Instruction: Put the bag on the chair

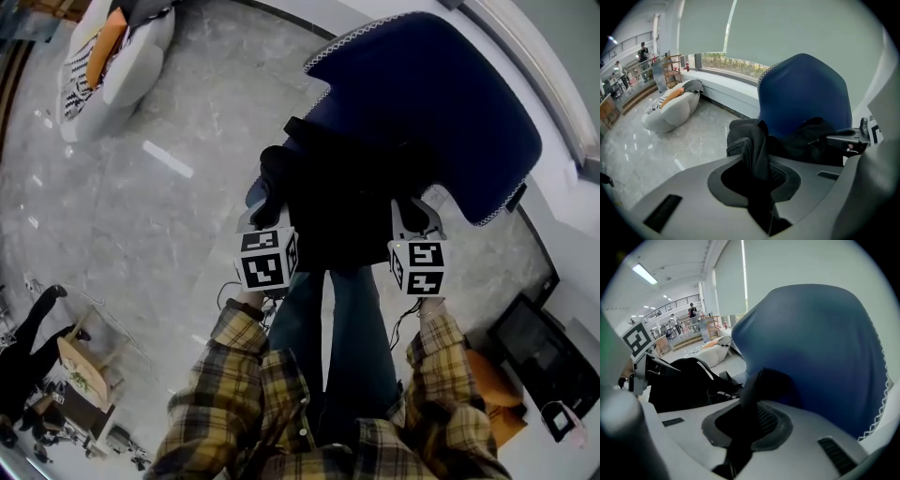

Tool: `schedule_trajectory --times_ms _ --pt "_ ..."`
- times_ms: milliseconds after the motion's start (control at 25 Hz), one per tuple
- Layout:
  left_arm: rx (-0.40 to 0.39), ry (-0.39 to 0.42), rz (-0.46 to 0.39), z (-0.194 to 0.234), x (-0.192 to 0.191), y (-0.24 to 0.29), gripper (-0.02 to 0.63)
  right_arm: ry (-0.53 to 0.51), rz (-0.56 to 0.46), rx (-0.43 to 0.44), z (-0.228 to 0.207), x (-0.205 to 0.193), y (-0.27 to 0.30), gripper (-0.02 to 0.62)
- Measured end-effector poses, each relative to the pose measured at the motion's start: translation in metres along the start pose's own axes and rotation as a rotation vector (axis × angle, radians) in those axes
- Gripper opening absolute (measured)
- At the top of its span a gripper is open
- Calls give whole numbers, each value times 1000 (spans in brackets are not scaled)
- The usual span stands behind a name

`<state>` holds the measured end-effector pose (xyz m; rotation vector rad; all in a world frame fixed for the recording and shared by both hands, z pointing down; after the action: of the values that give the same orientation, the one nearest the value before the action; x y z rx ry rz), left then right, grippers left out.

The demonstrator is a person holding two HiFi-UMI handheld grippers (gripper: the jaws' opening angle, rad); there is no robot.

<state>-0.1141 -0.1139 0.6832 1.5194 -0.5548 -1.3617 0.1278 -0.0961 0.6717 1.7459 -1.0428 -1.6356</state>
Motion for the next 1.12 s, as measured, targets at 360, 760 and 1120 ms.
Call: schedule_trajectory --times_ms 360,760,1120 --pt "14 -4 -6 3 -14 23 69 -62 7 -48 -7 -24 19 47" --pt "57 13 12 18 -28 49 83 -113 61 -59 -6 -40 45 57" --pt "76 4 28 18 -33 66 97 -85 97 -60 -5 -51 62 66"
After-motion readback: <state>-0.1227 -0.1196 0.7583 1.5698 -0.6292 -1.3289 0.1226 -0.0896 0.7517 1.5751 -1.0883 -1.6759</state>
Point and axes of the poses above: the fingertips, and each gripper's own axes: y forward along the fingers, z to its left, x out of its top, the point moved 2 cm from there along -y, backward along the fingers, and after that the axes turned 10 degrees about y, right-handed, at the moved point
